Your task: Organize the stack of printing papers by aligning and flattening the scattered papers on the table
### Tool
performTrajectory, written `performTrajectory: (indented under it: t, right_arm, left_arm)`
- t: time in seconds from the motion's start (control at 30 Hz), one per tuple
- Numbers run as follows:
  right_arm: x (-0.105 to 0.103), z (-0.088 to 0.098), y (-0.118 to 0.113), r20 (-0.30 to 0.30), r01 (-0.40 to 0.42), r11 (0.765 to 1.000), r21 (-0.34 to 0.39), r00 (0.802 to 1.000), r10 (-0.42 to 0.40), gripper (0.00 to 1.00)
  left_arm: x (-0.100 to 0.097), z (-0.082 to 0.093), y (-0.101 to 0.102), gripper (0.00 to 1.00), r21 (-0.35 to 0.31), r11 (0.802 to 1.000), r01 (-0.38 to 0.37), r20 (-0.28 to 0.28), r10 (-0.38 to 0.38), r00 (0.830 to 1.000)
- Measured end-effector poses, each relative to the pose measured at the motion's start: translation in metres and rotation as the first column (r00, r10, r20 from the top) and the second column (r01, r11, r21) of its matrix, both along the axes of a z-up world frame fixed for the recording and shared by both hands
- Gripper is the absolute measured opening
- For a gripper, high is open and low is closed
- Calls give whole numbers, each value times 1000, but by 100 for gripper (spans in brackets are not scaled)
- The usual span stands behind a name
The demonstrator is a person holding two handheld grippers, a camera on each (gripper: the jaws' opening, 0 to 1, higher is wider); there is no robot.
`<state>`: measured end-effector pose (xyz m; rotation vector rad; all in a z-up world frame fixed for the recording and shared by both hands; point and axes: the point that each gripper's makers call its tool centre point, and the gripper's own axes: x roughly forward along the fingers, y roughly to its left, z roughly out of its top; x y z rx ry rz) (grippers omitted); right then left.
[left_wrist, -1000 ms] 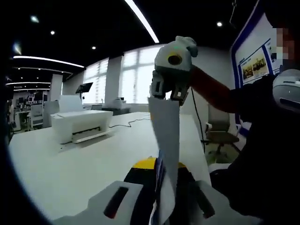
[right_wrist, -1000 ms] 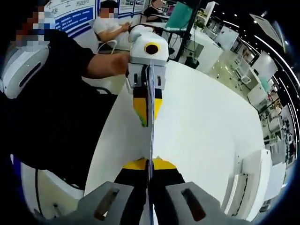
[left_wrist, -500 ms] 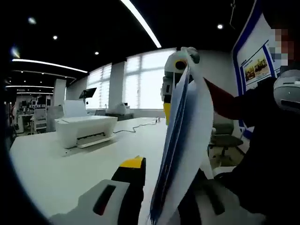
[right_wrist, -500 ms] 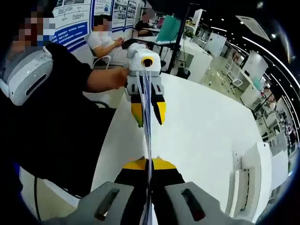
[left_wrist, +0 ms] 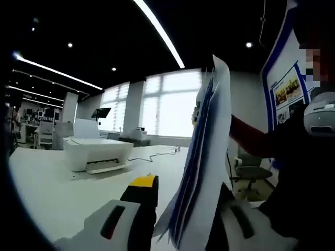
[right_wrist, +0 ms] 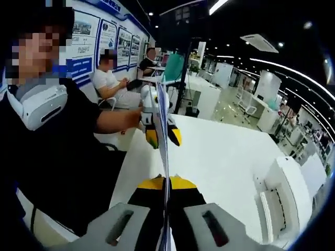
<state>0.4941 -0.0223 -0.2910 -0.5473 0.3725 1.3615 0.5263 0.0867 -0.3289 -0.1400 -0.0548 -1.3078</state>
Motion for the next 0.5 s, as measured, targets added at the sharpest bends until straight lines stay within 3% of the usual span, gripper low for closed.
performTrajectory:
  t: [0.17, 0.3, 0.37, 0.5]
  right_arm:
    - [1, 10, -3, 2, 22, 991, 135, 1000, -23, 0]
    - [1, 21, -6, -10, 32, 966, 257, 999, -30, 0]
    - [2, 28, -9, -8, 40, 945, 324, 999, -39, 0]
    - [0, 39, -12, -21, 58, 881, 470, 998, -54, 0]
  left_arm:
    - [2, 10, 1, 35, -48, 999, -8, 8, 8, 1000]
    - [3, 18, 0, 41, -93, 996, -10, 7, 11, 1000]
    - [3, 22, 0, 44, -117, 993, -9, 5, 10, 1000]
    - [5, 24, -2, 46, -131, 991, -14, -1, 14, 1000]
